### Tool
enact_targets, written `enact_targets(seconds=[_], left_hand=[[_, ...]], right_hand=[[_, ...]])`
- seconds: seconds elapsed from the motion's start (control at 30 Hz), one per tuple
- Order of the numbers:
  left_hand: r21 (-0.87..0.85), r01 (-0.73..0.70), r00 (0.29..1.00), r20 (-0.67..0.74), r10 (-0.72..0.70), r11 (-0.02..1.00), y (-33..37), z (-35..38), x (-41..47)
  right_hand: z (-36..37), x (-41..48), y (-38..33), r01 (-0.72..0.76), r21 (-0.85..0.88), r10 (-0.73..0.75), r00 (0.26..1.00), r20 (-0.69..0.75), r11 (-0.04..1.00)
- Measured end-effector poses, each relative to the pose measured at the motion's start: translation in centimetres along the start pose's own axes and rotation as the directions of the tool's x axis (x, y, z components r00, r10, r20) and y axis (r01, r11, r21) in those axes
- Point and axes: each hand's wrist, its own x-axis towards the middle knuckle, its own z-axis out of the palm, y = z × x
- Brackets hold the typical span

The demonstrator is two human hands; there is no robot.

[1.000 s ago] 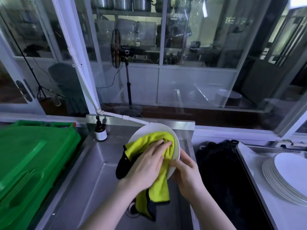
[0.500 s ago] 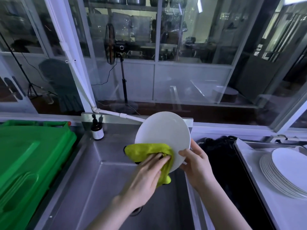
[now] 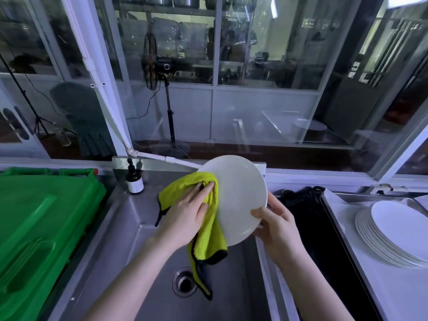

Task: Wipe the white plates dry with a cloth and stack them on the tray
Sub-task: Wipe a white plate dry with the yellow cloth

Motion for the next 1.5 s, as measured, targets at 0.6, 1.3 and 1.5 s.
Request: enact_targets(seconds=[0.6,1.3,1.5], left_hand=[[0.151,-0.040,0.994,-0.097,0.055,0.988,2.5,0.2,1.6],[-0.029,-0.207,0.969,-0.146,0.200,0.978,3.4,-1.6,1.8],[-0.233,-0.010,0.989,0.138,0.044,0.972,1.8,-3.8,1.8]], right_hand=[[0.4,-1.6,0.4,-0.034,-0.023,0.033,0.999,-0.007,0.999],[-0.2,-2.5,-0.4,-0.030,-0.304,0.086,0.982,0.171,0.952],[-1.1,-2.1,-3.2,0.047,-0.512,0.123,0.948,0.294,0.857]])
